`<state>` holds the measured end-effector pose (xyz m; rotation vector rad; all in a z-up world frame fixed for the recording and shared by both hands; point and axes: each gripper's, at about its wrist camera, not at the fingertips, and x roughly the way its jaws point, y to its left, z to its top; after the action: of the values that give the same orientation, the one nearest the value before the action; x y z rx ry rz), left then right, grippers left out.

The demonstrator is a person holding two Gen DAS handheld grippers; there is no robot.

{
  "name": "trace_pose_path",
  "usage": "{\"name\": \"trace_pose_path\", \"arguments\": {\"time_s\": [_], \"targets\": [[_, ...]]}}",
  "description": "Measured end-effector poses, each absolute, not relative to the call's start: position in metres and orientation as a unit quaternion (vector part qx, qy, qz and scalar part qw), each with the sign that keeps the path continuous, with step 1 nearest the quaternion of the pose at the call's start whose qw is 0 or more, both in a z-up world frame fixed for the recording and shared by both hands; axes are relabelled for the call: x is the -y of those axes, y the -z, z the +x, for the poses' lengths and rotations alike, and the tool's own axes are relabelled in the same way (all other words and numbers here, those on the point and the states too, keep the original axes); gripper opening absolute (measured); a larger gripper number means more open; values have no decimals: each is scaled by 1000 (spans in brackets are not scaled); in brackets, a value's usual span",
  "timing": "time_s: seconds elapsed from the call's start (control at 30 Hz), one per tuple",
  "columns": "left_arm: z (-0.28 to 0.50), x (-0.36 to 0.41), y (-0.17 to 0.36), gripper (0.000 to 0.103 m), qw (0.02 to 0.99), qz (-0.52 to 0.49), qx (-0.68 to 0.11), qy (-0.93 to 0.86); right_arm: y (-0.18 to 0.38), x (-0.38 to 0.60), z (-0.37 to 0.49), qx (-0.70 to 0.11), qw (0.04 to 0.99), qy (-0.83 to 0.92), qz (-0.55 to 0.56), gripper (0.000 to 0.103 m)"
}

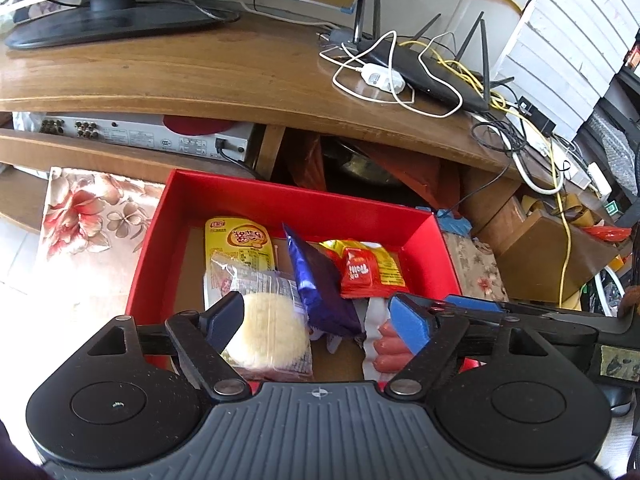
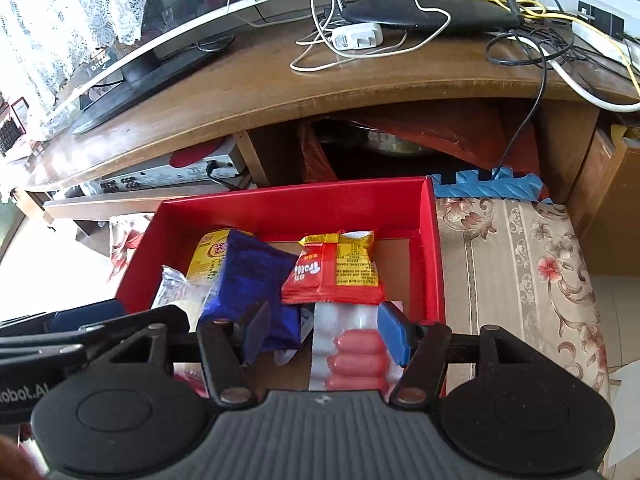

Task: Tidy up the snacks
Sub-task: 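Open both tools to drop the blue bar and Trolli bag into the box, then move both open tools back toward the remaining snacks on the cover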

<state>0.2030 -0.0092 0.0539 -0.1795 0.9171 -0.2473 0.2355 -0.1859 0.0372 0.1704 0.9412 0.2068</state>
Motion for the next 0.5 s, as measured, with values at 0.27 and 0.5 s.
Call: {"name": "trace_pose_path", "arguments": {"time_s": [0.27, 0.5], "targets": [[186, 8, -55, 85, 884, -80, -443, 125, -39, 186, 218, -460, 879, -102, 73, 59], [171, 8, -54, 85, 881, -75, -448, 131, -37, 190, 203, -473, 873, -99, 71, 59]]}}
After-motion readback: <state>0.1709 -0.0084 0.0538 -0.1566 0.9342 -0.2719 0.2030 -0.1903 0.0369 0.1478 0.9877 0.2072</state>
